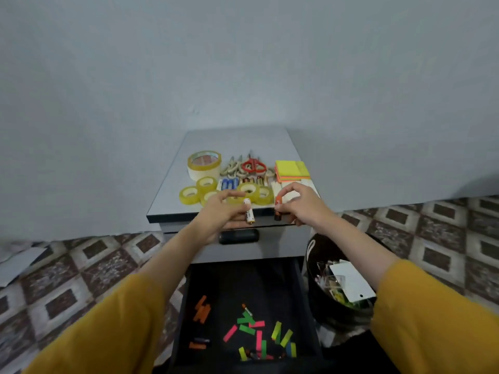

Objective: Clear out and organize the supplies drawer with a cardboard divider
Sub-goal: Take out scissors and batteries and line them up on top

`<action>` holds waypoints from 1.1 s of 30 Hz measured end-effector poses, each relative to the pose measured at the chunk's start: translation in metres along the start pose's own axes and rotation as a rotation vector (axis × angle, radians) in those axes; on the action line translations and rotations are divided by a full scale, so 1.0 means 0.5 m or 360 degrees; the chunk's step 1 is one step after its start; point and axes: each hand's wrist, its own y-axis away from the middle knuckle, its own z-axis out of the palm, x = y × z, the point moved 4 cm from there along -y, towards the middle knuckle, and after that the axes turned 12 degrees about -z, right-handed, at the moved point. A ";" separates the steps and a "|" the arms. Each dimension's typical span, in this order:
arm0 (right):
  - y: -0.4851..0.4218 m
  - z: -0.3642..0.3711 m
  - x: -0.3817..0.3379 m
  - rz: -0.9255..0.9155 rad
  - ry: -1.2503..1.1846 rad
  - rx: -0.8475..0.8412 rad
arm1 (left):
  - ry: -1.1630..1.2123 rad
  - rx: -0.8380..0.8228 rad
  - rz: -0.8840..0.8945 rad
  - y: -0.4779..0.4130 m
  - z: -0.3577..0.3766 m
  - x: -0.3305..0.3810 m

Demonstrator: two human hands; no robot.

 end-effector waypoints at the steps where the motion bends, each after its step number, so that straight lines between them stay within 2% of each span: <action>1: -0.012 -0.010 -0.007 -0.0035 0.0029 0.0044 | -0.0023 0.0038 0.0034 -0.008 -0.003 0.019; 7: -0.103 -0.055 -0.029 -0.0073 0.0182 0.0190 | -0.0235 0.0247 0.0203 -0.071 -0.026 0.106; 13: -0.195 -0.033 -0.030 -0.0170 0.0487 0.0107 | -0.0328 0.0355 0.0186 -0.131 -0.062 0.132; 18: -0.243 -0.009 -0.026 -0.0151 0.0886 -0.0011 | -0.0318 0.0381 0.0183 -0.158 -0.079 0.137; 33: -0.277 0.021 -0.009 -0.0077 0.1201 -0.0121 | -0.0415 0.0354 0.0152 -0.181 -0.093 0.128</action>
